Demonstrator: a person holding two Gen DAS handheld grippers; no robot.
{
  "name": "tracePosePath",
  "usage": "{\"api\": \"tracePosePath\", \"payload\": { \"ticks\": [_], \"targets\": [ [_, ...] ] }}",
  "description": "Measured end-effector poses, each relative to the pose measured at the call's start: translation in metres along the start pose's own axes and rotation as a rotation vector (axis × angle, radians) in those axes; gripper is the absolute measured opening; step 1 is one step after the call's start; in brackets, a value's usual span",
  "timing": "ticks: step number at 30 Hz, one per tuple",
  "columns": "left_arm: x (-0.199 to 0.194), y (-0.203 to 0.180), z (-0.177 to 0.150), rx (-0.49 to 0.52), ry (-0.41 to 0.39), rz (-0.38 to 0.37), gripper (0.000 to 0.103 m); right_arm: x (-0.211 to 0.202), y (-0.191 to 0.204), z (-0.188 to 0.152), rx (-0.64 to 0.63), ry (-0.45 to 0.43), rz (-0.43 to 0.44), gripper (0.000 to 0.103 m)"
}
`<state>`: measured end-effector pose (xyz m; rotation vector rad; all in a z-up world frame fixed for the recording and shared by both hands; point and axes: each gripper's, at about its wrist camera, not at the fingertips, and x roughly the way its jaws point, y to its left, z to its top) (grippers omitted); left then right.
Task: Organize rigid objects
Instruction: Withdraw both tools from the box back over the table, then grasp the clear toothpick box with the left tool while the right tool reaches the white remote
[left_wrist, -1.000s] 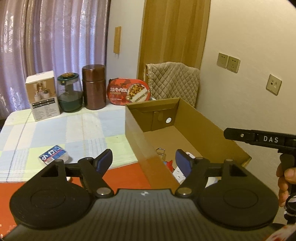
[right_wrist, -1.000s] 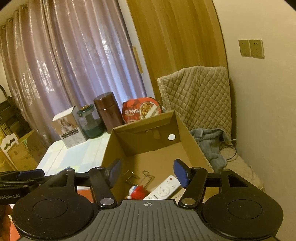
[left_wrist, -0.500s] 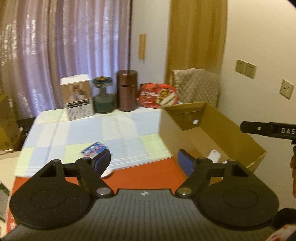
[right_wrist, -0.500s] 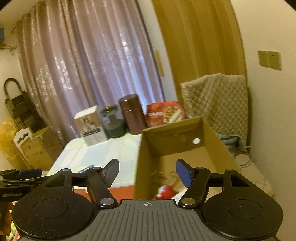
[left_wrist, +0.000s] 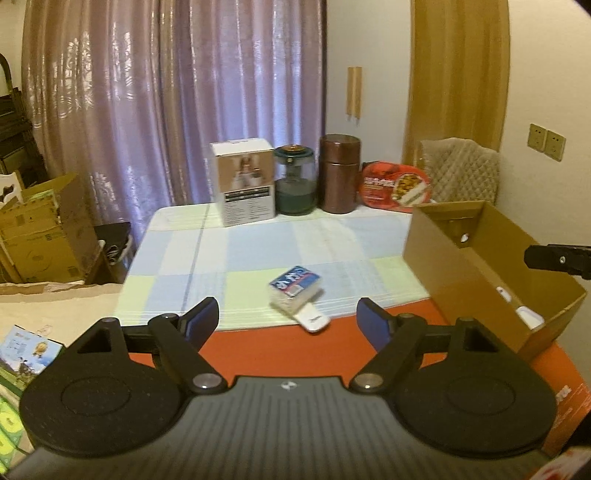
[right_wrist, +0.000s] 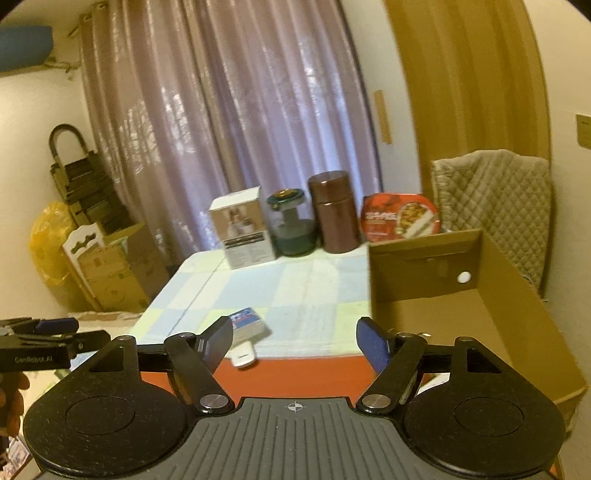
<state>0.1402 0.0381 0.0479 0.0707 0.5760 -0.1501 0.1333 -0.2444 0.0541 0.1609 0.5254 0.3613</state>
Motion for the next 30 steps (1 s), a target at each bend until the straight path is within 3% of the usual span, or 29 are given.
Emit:
{"api": "tracePosePath", "payload": {
  "ticks": [6,14,30],
  "targets": [
    [0.011,0.015,-0.001,0.024,0.009,-0.002,0.079,0.021,0.017,-0.007,-0.02,0.034,0.017,0.072],
    [0.048,0.026,-0.007,0.083,0.036,-0.063,0.079,0.054,0.03,-0.022,-0.038,0.085,0.035,0.072],
    [0.18,0.042,-0.014,0.218,0.107,-0.18,0.079,0.168,0.032,-0.057,-0.123,0.183,0.041,0.072]
  ]
}}
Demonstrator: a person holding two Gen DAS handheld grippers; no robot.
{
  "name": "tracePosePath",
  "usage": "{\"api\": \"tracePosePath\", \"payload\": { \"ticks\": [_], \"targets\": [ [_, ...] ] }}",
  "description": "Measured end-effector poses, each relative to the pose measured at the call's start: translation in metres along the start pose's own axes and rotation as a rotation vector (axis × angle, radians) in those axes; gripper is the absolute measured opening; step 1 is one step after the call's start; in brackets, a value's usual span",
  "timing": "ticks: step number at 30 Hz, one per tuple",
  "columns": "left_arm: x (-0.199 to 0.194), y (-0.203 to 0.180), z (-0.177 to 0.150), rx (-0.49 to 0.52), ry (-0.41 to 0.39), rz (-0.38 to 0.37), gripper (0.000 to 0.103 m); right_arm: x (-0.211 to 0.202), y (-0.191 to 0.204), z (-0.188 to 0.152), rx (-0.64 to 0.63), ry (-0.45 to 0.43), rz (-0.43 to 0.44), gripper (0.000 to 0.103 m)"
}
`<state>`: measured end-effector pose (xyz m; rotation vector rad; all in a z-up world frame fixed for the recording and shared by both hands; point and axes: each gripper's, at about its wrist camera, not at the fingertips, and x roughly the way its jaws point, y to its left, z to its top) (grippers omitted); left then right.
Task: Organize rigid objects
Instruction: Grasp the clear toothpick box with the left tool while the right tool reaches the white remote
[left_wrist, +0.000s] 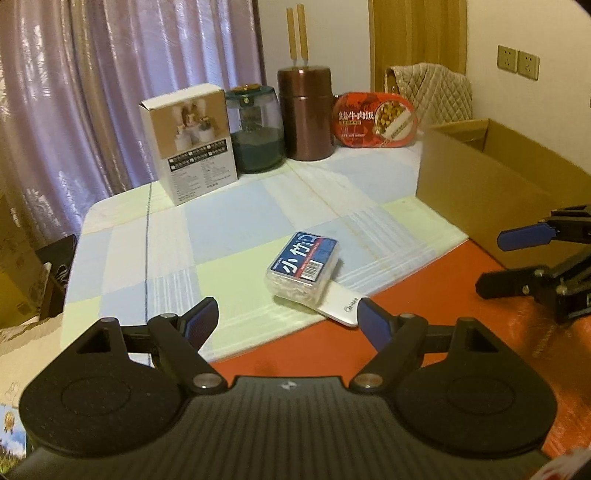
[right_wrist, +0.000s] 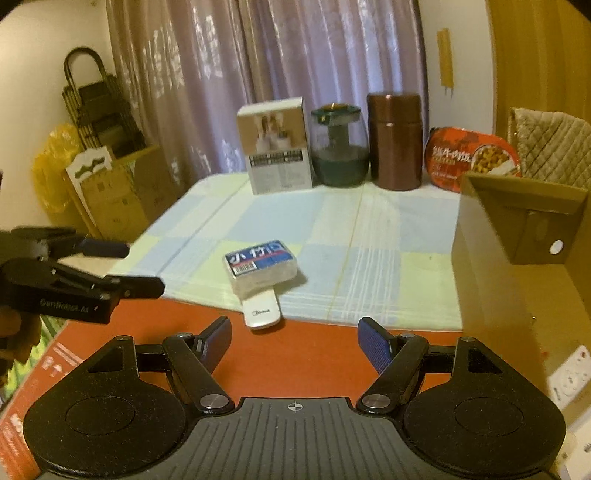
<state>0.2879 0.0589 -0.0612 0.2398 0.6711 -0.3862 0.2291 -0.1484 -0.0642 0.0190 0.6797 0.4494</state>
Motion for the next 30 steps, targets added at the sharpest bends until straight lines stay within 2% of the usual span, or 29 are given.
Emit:
{"api": "tracePosePath", "payload": {
  "ticks": [10,19,26,30],
  "targets": [
    [0.071,0.012,0.013,0.066,0.021,-0.053,0.079,0.053,-0.014,-0.003,-0.008,0.045,-0.025,0.072],
    [0.109,0.011,0.019,0.096,0.065,-0.12,0.077,0.074,-0.017,-0.009,-0.016,0.068,-0.026,0.072],
    [0.122,0.005,0.023,0.101,0.08,-0.129,0.056,0.083,-0.02,-0.013,-0.015,0.083,-0.027,0.072],
    [0.12,-0.001,0.022,0.105,0.077,-0.116,0.053,0.085,-0.02,-0.013,-0.013,0.087,-0.029,0.072]
  ]
}}
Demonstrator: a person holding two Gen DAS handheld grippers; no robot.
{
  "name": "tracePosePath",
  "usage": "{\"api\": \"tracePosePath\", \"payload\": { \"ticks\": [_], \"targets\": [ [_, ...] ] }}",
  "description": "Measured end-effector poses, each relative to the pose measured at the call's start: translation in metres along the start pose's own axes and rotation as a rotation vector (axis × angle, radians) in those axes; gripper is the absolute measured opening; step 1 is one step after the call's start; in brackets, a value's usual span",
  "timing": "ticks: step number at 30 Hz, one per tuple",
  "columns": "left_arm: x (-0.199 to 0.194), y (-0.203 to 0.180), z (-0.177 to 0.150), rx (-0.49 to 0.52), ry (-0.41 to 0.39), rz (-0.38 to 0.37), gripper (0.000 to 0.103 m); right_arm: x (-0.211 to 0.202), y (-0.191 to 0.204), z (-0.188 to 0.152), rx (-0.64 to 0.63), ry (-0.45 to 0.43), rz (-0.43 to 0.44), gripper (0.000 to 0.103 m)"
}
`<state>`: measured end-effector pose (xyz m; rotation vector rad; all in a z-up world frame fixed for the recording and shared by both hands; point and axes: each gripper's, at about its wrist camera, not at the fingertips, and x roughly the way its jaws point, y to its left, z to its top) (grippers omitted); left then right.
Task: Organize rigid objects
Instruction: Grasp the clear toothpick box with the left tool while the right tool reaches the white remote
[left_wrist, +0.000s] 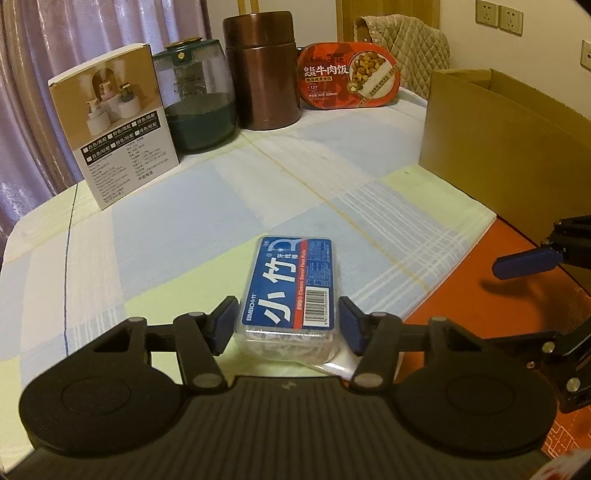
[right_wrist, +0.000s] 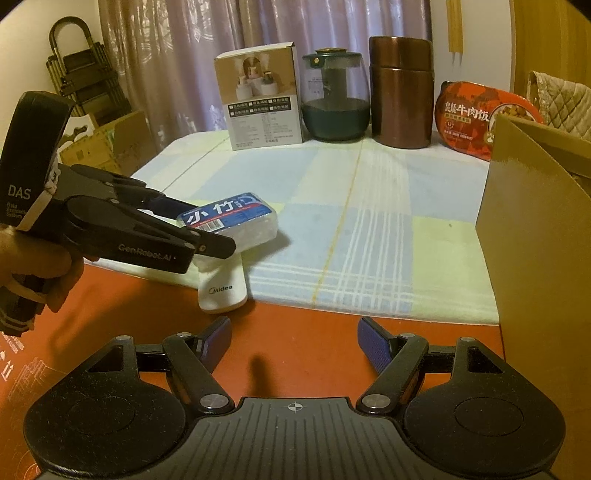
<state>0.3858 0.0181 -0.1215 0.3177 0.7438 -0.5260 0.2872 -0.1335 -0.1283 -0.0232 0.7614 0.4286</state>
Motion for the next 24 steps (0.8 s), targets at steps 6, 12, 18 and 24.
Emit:
{"api": "tracePosePath", "payload": {
  "ticks": [6,12,18,24],
  "targets": [
    [-0.027,0.005,-0.02,-0.06,-0.034,0.057,0.052,0.001,0.003,0.004,-0.014,0.0,0.007,0.072],
    [-0.057,0.025,-0.053,-0.157,-0.042,0.149,0.052,0.01,0.015,0.008,-0.037,-0.009,0.036,0.072],
    [-0.072,0.037,-0.078,-0.253,-0.049,0.211,0.052,0.025,0.038,0.014,-0.088,-0.035,0.073,0.072],
    [-0.071,0.041,-0.088,-0.298,-0.056,0.213,0.052,0.051,0.057,0.02,-0.182,-0.057,0.077,0.072]
  ]
}}
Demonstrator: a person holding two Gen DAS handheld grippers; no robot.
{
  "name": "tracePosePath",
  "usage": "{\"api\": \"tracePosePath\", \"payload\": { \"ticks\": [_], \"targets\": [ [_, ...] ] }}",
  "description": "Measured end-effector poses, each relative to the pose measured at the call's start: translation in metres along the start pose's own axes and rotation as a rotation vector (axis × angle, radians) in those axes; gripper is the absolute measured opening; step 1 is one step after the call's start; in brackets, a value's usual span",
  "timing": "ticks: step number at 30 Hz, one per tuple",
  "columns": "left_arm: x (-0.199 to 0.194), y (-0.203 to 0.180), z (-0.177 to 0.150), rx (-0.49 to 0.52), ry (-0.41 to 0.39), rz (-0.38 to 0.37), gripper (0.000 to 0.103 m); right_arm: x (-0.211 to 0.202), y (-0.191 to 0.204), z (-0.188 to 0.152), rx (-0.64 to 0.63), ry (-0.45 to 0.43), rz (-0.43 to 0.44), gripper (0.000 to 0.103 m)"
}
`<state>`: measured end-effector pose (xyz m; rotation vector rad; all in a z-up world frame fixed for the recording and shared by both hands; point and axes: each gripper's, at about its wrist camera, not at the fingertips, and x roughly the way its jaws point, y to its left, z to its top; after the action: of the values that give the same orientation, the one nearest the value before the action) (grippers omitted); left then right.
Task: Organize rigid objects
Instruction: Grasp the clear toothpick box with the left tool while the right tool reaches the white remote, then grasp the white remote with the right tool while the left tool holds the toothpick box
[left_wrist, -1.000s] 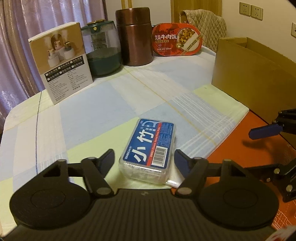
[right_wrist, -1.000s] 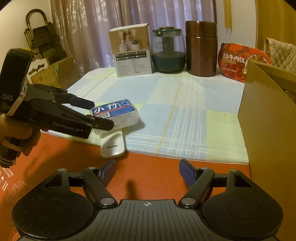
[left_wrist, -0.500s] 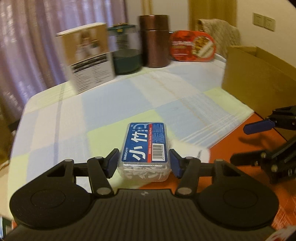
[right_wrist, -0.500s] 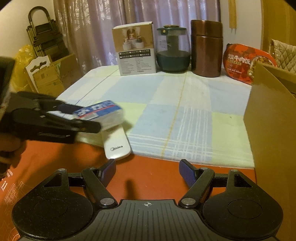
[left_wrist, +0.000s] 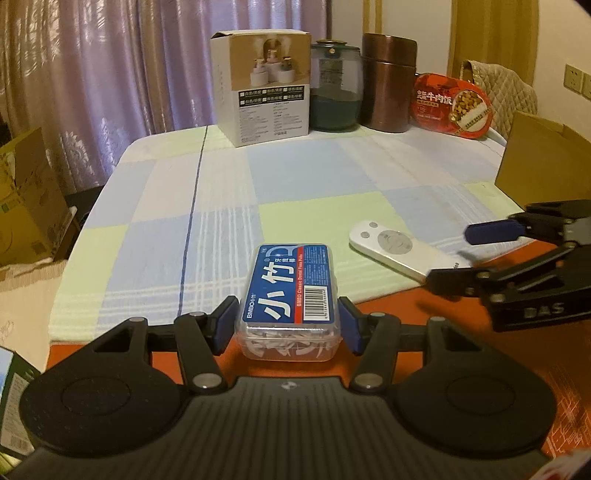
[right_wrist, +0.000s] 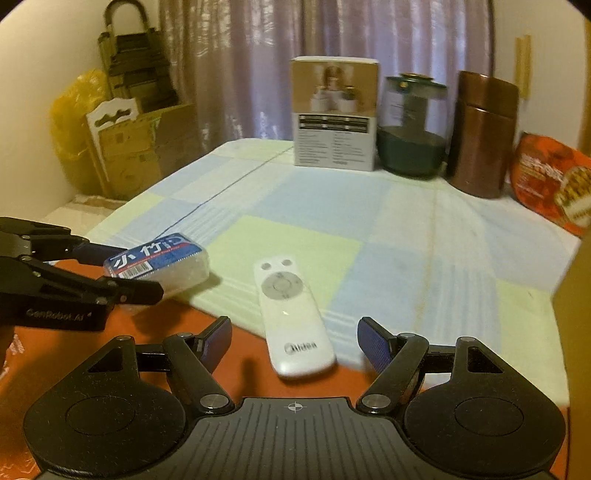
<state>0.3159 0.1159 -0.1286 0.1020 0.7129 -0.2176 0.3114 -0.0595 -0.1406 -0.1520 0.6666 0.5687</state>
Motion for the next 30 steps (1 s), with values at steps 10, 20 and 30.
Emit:
{"api": "tracePosePath", "payload": {
  "ticks": [10,20,30],
  "targets": [
    [0.006,-0.01,-0.006,0.007,-0.015,-0.004,0.053,0.037,-0.004,0.007,-0.042,0.056,0.016,0.048],
    [0.017,-0.014,-0.005,0.035,-0.001,-0.001,0.059,0.027,0.001,0.002,-0.04,0.057,0.01,0.038],
    [0.025,-0.021,-0.005,0.06,0.042,0.038,0.053,-0.007,-0.005,-0.022,0.052,0.053,-0.047,0.037]
  ]
}}
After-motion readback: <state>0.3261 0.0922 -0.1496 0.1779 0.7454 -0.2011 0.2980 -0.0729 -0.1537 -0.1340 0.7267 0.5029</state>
